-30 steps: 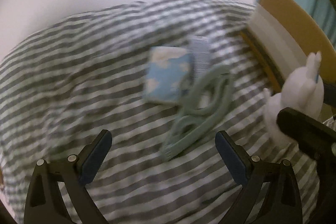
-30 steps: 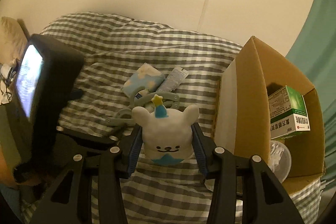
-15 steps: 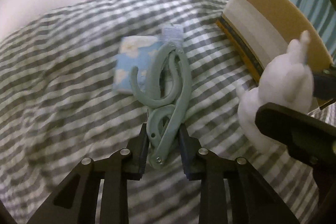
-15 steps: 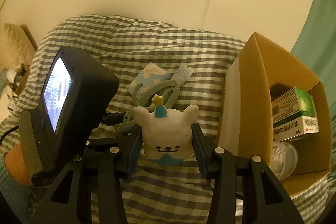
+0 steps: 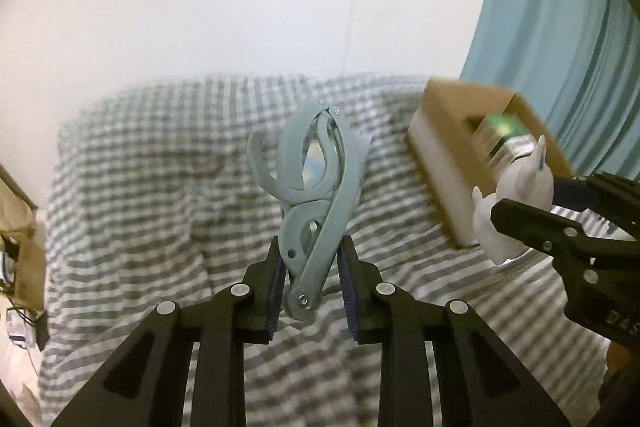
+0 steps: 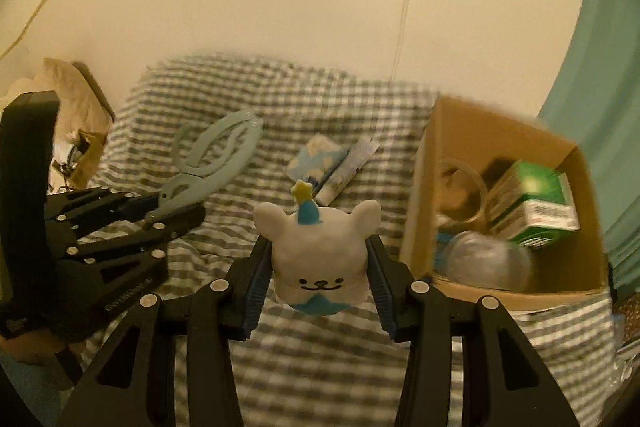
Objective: Organize objects
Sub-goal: 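Lower the hanger and bear into the cardboard box and open both grippers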
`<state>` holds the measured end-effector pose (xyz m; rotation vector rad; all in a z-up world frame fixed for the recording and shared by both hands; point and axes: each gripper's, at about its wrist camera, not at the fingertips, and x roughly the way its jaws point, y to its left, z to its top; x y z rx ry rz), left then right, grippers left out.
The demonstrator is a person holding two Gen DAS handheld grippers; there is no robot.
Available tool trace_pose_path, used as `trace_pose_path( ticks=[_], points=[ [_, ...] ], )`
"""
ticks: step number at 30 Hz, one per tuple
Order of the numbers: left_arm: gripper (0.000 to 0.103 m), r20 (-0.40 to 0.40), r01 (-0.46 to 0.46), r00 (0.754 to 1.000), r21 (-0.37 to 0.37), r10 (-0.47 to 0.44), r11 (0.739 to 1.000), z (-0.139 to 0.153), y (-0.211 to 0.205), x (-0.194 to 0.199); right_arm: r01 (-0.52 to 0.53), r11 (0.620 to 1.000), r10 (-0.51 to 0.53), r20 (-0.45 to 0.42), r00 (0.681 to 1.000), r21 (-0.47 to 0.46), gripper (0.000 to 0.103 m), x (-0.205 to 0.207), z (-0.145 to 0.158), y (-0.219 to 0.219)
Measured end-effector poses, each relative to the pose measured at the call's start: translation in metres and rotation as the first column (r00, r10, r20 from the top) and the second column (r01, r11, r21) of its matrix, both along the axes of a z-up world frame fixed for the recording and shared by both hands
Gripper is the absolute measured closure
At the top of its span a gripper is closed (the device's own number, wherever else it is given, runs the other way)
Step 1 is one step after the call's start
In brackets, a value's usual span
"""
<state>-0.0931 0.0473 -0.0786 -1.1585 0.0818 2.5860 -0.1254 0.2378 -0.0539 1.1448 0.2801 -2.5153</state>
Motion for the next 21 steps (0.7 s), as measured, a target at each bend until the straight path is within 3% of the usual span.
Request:
trace_pose_path(
  ticks=[7, 11, 16, 21],
  points=[
    [0.077, -0.137, 0.048, 0.99, 0.011, -0.046, 0.999, 0.085, 0.034, 0.038, 0.006, 0.998, 0.002, -0.155, 0.988, 0.054, 0.058, 0.034, 0.075, 0.032],
    [0.077, -0.178, 0.091, 0.981, 0.044, -0.081, 0.995, 0.117, 0.065, 0.045, 0.025, 0.996, -0.004, -0.246, 0.969, 0.085, 0.058, 0.041, 0.118, 0.06],
    [0.077, -0.203, 0.149, 0.969, 0.04, -0.138, 0.988, 0.136, 0.116, 0.036, 0.06, 0.996, -0.04, -0.295, 0.955, 0.06, 0.058, 0.029, 0.145, 0.098],
    [0.077, -0.183, 0.183, 0.968, 0.052, -0.171, 0.982, 0.134, 0.166, 0.012, 0.092, 0.996, -0.089, -0.281, 0.956, -0.002, 0.058, 0.003, 0.144, 0.139]
  ],
)
